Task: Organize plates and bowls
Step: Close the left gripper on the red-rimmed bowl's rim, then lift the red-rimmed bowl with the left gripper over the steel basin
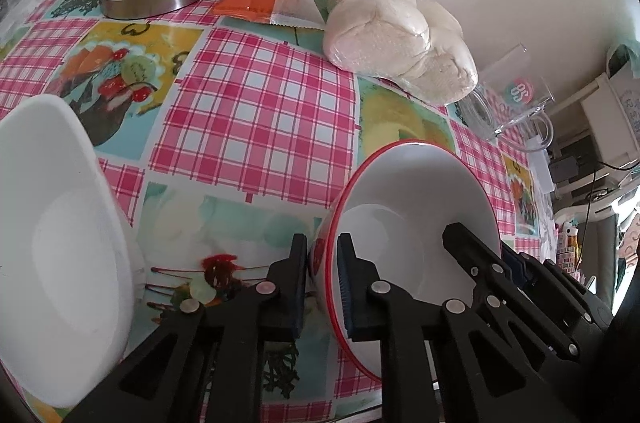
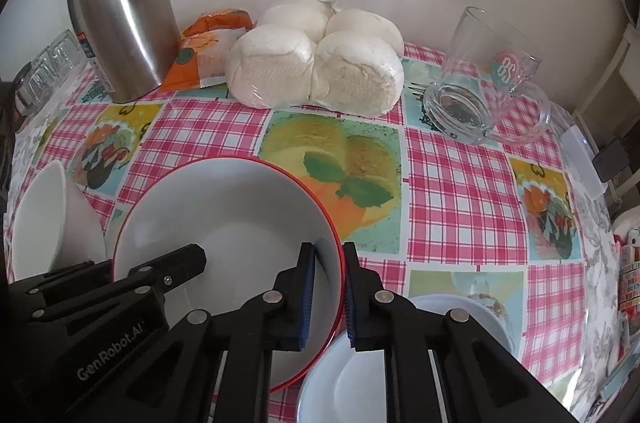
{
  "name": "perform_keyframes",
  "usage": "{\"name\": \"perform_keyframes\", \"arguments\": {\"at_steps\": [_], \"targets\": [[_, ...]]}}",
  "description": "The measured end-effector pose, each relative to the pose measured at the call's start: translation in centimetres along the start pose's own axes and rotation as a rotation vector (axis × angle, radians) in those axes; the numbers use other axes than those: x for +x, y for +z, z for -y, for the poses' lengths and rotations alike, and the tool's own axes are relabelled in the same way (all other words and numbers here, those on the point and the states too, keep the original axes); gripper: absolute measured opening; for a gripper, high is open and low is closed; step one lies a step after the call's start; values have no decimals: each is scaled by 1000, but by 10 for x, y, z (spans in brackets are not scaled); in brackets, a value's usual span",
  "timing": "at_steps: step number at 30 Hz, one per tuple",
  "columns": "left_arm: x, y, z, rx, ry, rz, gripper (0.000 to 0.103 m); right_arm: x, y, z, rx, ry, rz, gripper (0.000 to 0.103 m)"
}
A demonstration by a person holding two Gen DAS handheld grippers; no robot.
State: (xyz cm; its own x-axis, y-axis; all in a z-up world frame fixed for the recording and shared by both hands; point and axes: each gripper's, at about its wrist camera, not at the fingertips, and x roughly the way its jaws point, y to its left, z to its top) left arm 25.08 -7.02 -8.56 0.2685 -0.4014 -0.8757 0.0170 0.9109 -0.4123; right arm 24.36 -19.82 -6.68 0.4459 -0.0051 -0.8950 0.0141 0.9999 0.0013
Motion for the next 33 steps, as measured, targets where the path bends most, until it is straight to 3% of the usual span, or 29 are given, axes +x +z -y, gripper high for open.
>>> {"name": "perform_keyframes", "arguments": {"at_steps": [6,15,23,33], "targets": [[-5,-2,-7,-34,-55,-10,15,-9,-2,4,36,9,20,13],[-28,1,2,-29,-89,38,15,-41,1,4,47,3,111,13],[-50,2,13,0,-90,75,15,-68,-4,10,96,22,180,13],[-72,-10,21,12,-67,90,15,-92,-22,16,161,55,201,13]]}}
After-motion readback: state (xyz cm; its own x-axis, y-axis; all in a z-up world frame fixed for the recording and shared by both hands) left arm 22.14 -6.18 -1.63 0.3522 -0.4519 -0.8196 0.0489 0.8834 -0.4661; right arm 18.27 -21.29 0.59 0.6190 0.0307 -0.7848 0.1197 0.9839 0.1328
